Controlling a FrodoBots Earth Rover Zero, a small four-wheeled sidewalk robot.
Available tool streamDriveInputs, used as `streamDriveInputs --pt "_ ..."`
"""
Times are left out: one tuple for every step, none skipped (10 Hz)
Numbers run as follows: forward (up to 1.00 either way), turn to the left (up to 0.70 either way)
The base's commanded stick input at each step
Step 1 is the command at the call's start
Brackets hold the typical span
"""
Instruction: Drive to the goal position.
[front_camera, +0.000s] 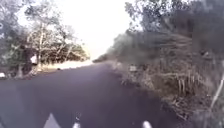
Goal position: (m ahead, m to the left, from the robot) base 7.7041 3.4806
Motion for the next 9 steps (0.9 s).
streamDriveInputs --pt "0.85 0.00" --pt "0.85 0.00" --pt "0.85 0.00" --pt "0.85 0.00" --pt "0.85 0.00" --pt "0.85 0.00" --pt "0.85 0.00" --pt "0.85 0.00" --pt "0.85 0.00"
